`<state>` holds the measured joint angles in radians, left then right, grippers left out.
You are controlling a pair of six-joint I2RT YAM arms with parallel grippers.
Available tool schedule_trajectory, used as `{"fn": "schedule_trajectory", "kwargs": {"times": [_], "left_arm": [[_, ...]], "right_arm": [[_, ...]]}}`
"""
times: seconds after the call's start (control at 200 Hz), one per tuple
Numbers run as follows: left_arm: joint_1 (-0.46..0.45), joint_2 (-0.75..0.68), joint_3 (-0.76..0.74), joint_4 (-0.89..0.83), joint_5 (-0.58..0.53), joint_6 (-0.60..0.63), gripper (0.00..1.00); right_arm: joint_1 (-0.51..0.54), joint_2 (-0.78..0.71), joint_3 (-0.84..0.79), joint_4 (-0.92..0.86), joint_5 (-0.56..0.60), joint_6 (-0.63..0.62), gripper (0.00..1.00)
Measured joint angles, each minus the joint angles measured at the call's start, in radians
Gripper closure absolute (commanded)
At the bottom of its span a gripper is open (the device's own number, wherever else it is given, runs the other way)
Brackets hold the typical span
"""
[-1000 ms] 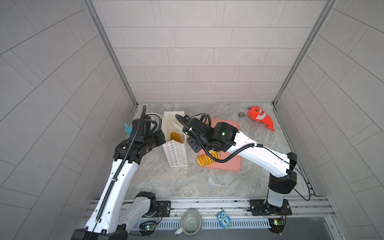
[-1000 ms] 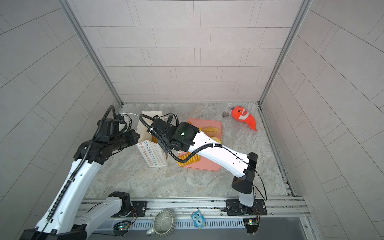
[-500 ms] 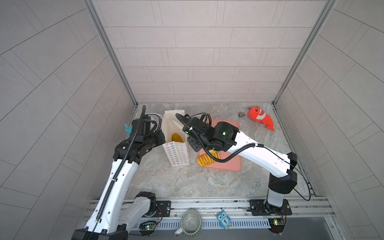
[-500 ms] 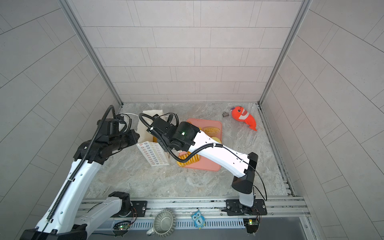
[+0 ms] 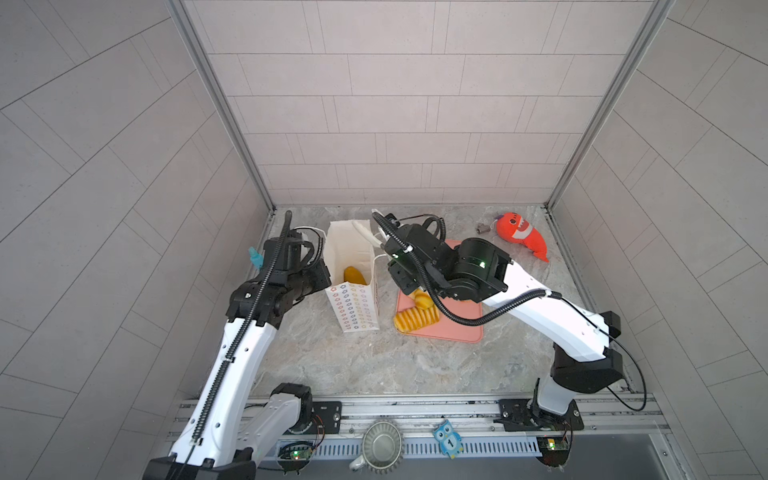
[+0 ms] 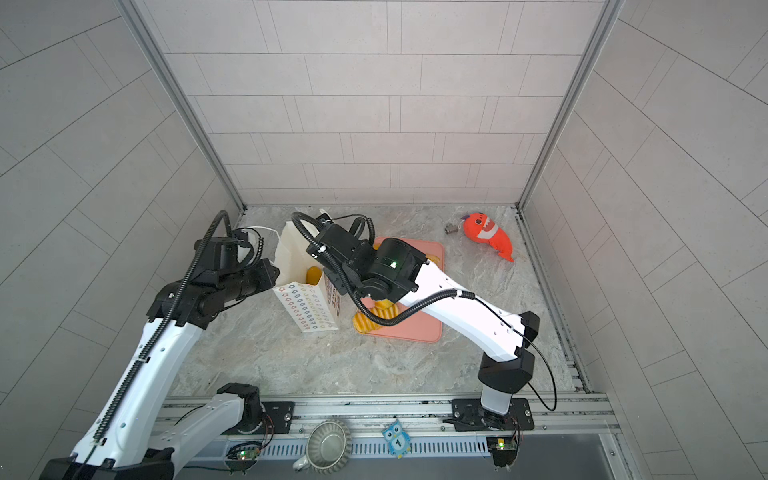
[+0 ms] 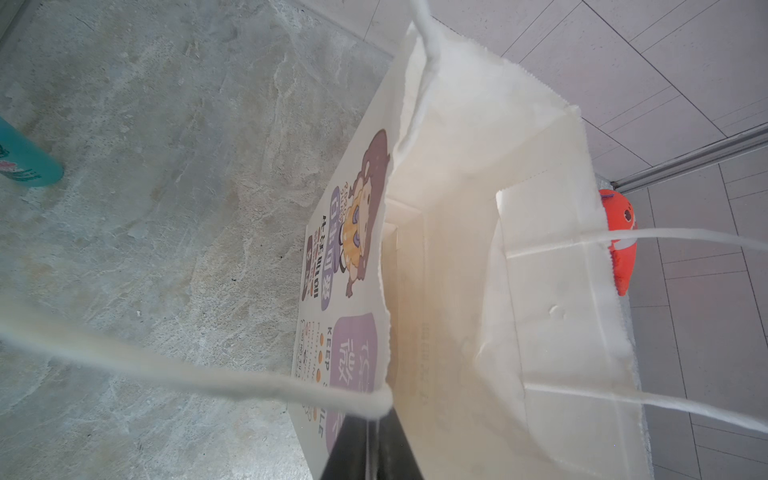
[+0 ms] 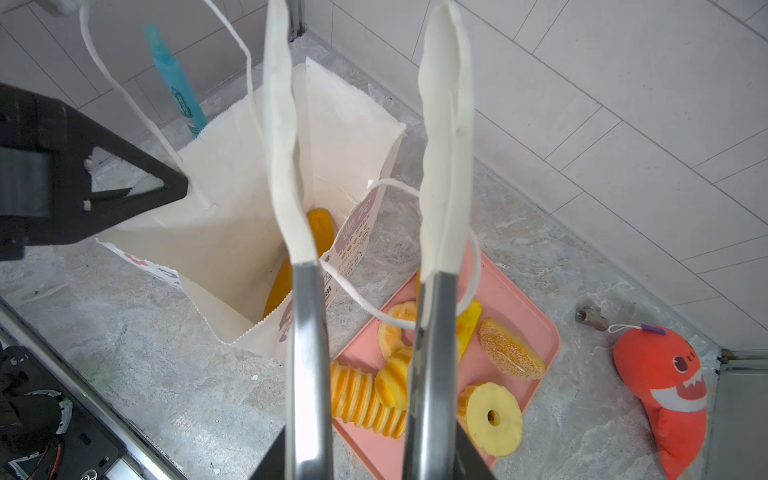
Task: Place the fake bread into the paper bag
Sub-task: 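Raise the empty tong out of the bag and swing it back over the tray, then lower the tong toward the striped croissant on the tray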
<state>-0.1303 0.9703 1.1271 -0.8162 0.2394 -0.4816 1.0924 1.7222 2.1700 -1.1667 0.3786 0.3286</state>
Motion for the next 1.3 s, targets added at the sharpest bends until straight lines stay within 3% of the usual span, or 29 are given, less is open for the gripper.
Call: {"fn": "schedule_trajectory", "kwargs": {"times": [0.27,0.45,0.751,1.141,1.301], "left_arm": [[0.0,0.0,0.0,-0.004,0.0,0.002,0.86],[0.001,0.0,0.0,-0.004,0.001,0.002,0.86],[0.001,0.001,0.0,-0.005,0.004,0.003,0.84],[0.006,0.007,0.0,-0.006,0.004,0.004,0.8],[0.006,0.007,0.0,-0.008,0.004,0.006,0.74]], "right_arm": [[-0.055,-0.151,-0.116,-0.001,0.03,-0.003,0.59],[-0.13,-0.293,-0.331,0.008,0.015,0.014,0.59],[-0.343,-0.517,-0.72,0.053,-0.133,0.077,0.6],[-0.404,-0.577,-0.932,0.134,-0.288,0.128,0.61],[-0.406,-0.583,-1.006,0.179,-0.351,0.16,0.61]]}}
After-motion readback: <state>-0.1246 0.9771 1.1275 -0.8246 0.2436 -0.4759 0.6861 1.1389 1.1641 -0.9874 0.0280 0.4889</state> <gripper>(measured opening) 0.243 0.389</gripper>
